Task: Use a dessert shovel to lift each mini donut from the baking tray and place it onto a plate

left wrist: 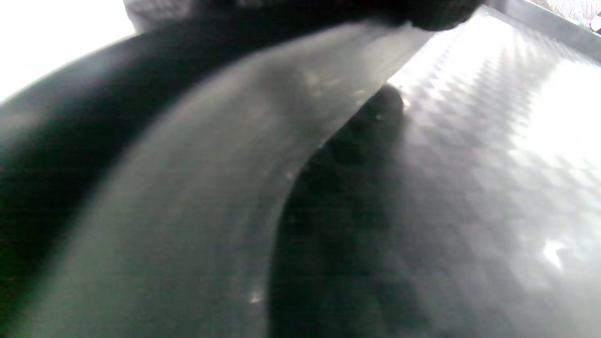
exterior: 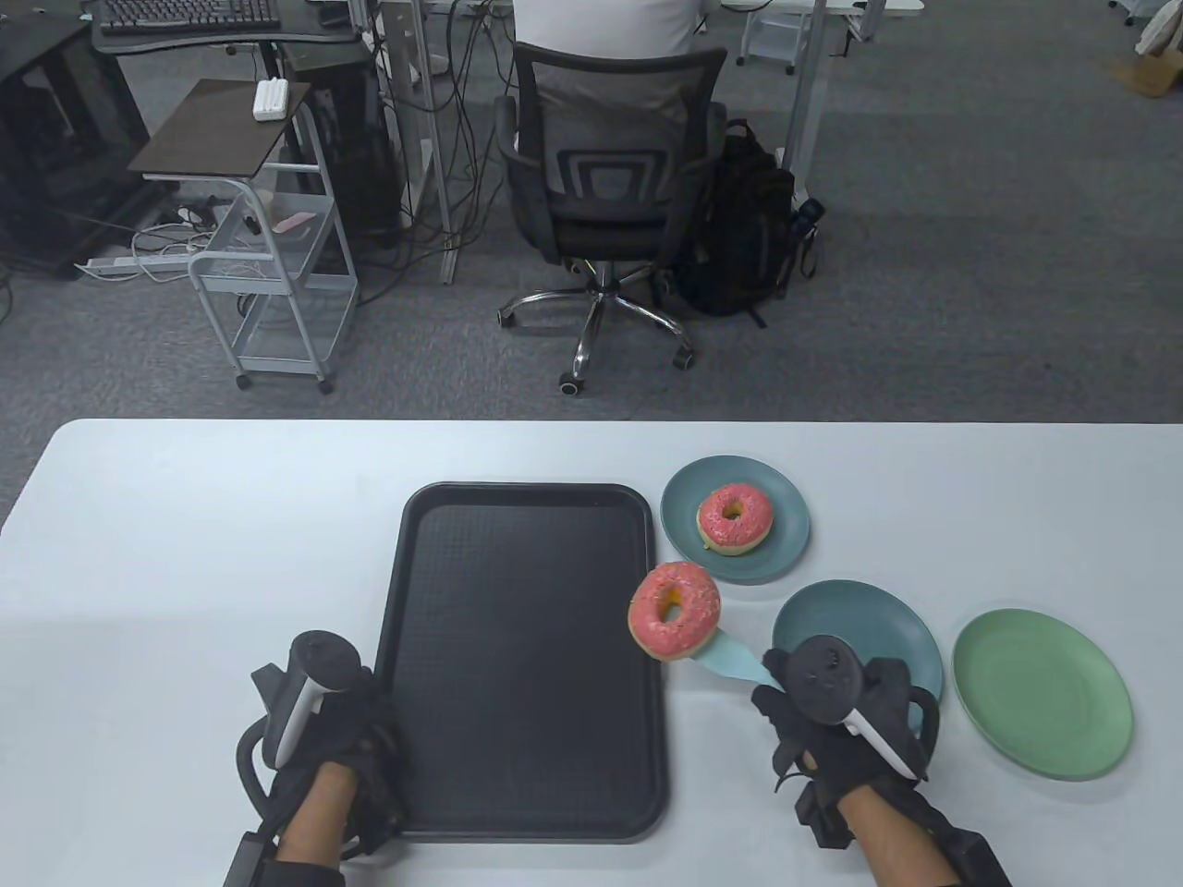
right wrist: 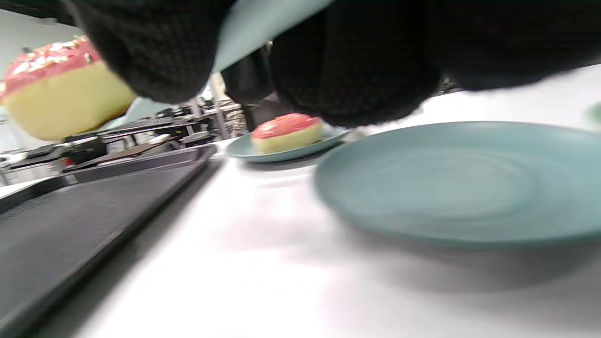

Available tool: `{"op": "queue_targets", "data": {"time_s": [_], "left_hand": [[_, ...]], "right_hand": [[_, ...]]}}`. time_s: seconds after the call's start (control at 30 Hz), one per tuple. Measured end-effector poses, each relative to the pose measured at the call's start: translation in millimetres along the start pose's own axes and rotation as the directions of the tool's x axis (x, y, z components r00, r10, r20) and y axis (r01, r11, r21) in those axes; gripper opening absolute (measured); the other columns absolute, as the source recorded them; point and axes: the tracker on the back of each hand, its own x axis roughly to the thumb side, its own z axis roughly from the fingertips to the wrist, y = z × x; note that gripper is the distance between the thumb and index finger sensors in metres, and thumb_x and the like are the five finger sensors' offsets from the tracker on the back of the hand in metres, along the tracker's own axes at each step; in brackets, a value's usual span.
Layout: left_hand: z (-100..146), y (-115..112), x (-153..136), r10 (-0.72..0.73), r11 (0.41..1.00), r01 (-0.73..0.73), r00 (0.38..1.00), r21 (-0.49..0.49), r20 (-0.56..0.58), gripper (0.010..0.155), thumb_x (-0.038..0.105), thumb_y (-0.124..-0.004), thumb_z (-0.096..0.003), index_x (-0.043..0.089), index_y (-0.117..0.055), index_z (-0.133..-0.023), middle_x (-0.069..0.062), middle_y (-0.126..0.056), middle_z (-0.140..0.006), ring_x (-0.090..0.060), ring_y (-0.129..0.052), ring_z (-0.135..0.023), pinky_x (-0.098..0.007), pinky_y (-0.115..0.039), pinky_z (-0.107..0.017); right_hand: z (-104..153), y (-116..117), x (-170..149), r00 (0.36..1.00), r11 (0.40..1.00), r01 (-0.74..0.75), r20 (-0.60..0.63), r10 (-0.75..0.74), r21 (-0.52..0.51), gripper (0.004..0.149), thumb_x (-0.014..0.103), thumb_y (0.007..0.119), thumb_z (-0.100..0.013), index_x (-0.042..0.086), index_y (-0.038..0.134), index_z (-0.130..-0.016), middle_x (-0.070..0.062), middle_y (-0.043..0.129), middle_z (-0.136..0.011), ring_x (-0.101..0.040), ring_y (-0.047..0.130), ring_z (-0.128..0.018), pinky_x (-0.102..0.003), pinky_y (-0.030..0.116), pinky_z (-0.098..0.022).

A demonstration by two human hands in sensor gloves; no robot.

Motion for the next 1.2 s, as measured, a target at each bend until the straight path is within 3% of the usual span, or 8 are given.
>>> {"op": "queue_targets", "data": {"time_s": [0.23,0.47,1.2], "left_hand": [[0.0,-0.3,0.1,0.000,1.000,0.000,1.000,-0.003,0.002,0.057,0.044,-0.073,-0.0454,0.031,-0.055,-0.098,0.003,-0.075,-0.079,-0.015,-0.093,-0.050,-0.038,-0.082,-0.043],[0.3,-0.9,-0.4,0.002,1.000,-0.002,1.000,-0.007,0.004,0.057,0.044,-0.072,-0.0454,0.031,-0.055,-0.098,0.003,-0.075,-0.080,-0.015,-0.092,-0.050,-0.038,-0.082,-0.044],[0.1,-1.9,-0.8,0.000,1.000,0.000,1.000,-0.011,0.007,0.057,0.044,-0.072,-0.0455,0.031,-0.054,-0.098,0.004,-0.074,-0.080,-0.015,-0.092,-0.050,-0.038,-0.082,-0.044]], "right_hand": [[18.1,-18.2,-68.3,0.983,1.000,-0.013,-0.181,0.008,-0.024,0.056,0.043,0.087,-0.042,0.020,0.078,-0.092,-0.016,0.096,-0.065,-0.030,0.098,-0.036,-0.042,0.093,-0.020],[26.0,-19.2,-110.9,0.949,1.000,-0.017,-0.315,0.013,-0.010,0.057,0.039,0.089,-0.040,0.020,0.078,-0.092,-0.017,0.096,-0.066,-0.032,0.098,-0.038,-0.043,0.093,-0.021],[11.7,2.7,-102.3,0.939,0.990,-0.136,-0.314,0.140,0.035,0.056,0.036,0.091,-0.039,0.023,0.079,-0.092,-0.015,0.095,-0.071,-0.032,0.098,-0.045,-0.045,0.093,-0.028]]}}
